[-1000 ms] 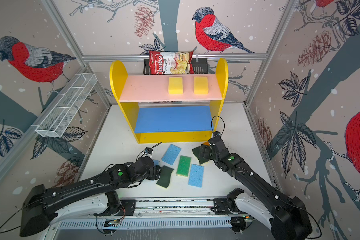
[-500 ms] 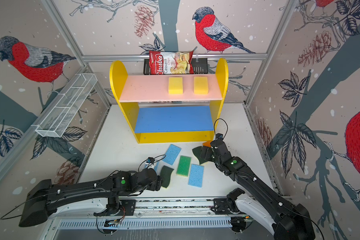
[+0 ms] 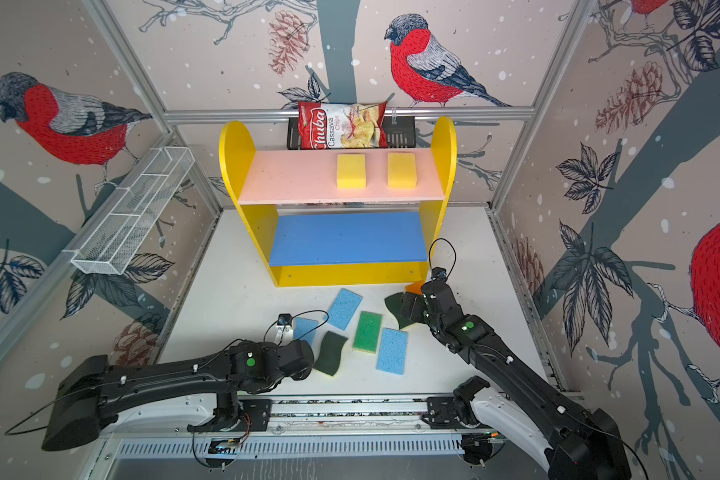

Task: Place and organize the cleaning sponges onto the shelf
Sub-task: 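Move the left gripper over the blue cellulose sponge nearest the robot, then lower the left gripper onto the blue cellulose sponge and close it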

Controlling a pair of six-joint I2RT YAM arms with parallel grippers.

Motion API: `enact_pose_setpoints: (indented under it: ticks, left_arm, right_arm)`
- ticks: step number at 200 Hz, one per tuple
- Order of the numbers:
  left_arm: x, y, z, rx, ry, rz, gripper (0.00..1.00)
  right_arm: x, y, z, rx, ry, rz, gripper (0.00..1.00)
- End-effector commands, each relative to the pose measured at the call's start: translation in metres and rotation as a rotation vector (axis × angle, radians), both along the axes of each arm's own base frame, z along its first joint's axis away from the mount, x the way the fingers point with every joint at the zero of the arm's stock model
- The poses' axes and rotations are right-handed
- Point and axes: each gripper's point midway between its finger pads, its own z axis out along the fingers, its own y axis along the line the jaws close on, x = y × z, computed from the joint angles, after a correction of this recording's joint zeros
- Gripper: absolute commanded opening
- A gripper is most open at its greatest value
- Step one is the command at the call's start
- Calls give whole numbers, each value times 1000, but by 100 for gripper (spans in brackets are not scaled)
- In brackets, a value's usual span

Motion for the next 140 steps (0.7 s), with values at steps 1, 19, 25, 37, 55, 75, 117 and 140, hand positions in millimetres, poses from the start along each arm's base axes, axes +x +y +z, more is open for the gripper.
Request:
enact_pose_setpoints:
  ticks: [1, 19, 25, 37, 55, 75, 117, 140]
  left_arm:
    - [6, 8, -5, 63, -23, 10, 86]
    - [7, 8, -9, 78, -18, 23, 87]
    - [7, 7, -11, 82, -14, 21, 87]
    - [7, 1, -14, 86, -3, -9, 91]
    - [7, -2, -19, 100, 7, -21, 95]
    - [8, 1, -24, 153, 12, -22, 96]
    - [10, -2, -36, 207, 41, -45, 96]
    - [11, -1, -41, 200, 58, -43, 96]
  right_arm:
    - [4, 2, 3, -7, -23, 9, 95]
    - [6, 2, 1, -14, -22, 11, 95]
    - [6, 3, 1, -16, -21, 15, 95]
    - [7, 5, 0, -18, -20, 24, 95]
    - [9, 5, -3, -31, -16, 26, 95]
    - [11, 5, -5, -42, -5, 24, 95]
    - [12, 6, -8, -52, 6, 29, 95]
    - [12, 4, -9, -62, 5, 26, 95]
